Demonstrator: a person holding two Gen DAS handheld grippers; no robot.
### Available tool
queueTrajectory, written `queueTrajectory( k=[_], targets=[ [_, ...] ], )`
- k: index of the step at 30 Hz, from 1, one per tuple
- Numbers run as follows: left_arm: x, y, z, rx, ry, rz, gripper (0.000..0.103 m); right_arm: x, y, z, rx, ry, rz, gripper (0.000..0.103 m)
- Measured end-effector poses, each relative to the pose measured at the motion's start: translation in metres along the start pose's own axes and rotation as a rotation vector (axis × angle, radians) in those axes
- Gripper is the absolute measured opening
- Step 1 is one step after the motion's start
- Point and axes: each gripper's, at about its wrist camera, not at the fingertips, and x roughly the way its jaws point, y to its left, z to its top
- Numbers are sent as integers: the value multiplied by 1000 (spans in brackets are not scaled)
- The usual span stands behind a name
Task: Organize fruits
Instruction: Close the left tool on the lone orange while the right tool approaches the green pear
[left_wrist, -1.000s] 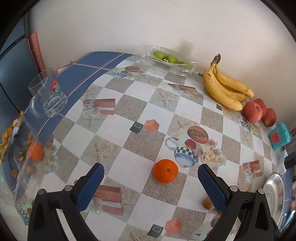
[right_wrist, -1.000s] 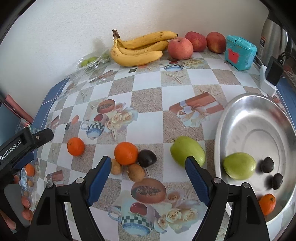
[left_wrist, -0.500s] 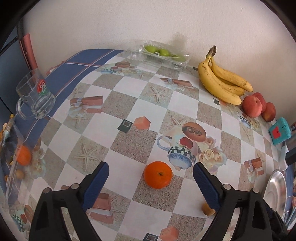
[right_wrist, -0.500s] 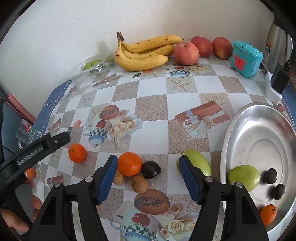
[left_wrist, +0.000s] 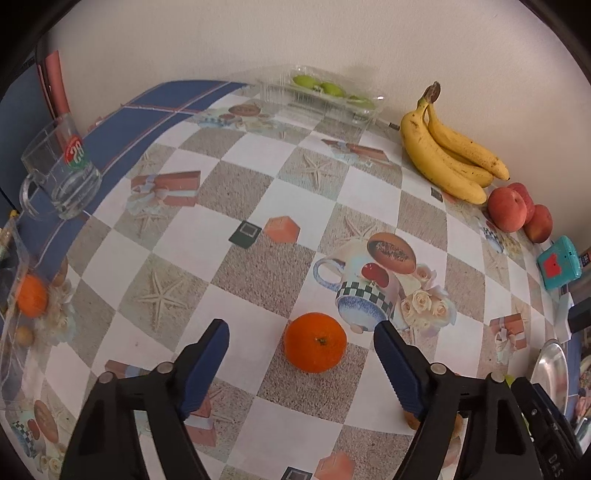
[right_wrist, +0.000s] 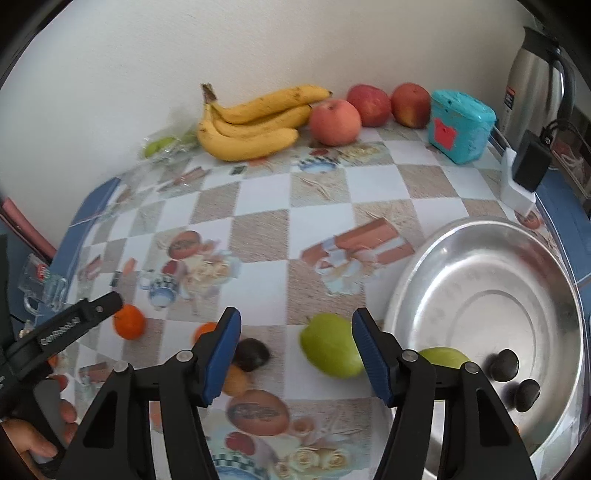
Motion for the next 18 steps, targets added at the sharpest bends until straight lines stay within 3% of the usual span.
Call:
queueTrajectory(
  k=[10,18],
  targets=[
    [18,3,-2,-8,59,9,67,19,-8,-1,-34,37,-63,58],
    [17,-4,-1,10,61,-31,44,29,3,-8,-127,60,-140,53]
  ],
)
